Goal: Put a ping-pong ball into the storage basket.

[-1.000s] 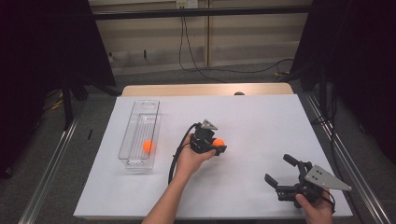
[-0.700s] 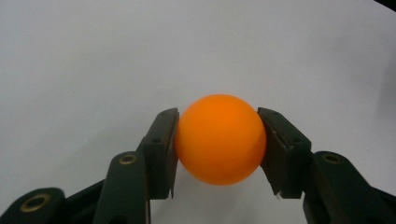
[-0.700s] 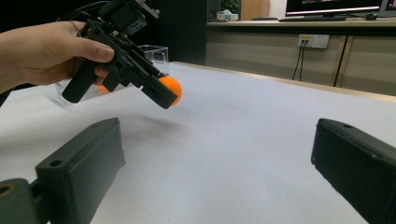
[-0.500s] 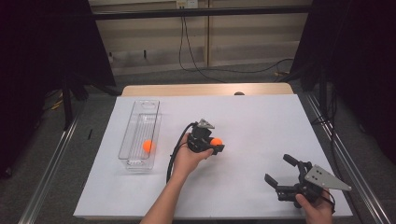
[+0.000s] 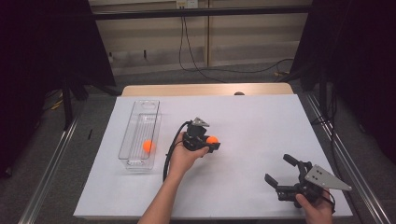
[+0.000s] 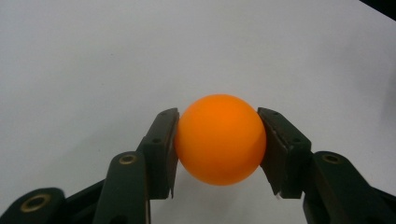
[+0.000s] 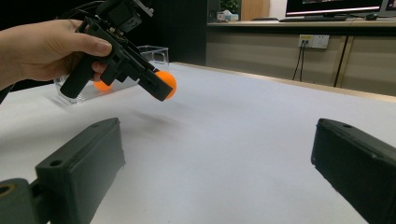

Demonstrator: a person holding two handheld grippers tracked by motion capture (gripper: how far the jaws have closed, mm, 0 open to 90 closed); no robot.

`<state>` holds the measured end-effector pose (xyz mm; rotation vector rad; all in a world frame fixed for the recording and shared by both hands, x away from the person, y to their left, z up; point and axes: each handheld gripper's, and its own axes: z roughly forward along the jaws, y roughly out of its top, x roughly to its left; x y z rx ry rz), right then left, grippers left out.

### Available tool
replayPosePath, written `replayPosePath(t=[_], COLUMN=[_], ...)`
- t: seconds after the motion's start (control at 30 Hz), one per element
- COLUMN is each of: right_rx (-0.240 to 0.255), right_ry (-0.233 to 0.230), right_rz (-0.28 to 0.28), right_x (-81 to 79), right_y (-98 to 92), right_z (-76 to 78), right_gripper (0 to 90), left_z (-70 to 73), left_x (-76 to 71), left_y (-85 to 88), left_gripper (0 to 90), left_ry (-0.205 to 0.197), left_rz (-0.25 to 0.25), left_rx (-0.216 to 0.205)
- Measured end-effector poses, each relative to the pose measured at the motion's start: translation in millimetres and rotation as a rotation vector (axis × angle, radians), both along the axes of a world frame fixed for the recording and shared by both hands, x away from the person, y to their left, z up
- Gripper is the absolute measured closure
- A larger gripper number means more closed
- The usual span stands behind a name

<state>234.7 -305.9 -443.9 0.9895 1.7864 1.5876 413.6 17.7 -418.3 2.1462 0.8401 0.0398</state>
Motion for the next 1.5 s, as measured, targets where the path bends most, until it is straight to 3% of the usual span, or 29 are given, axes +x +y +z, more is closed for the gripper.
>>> replayPosePath(t=[0.5,1.5], right_rx=[-0.004,0.003], right_ry=[0.000,-0.001], right_rz=[0.004,0.002], right_x=[0.1,0.1], right_y=[0.9,0.4], right_z=[-0.1,0.3], right_gripper=[1.8,1.7], left_z=[8.8,20.4], left_x=[1.8,4.5], left_y=[17.0,38.3], left_gripper=[51.0,51.0], left_ry=[-0.010,-0.040], left_rz=[0.041,0.075], left_rx=[-0.017,-0.030])
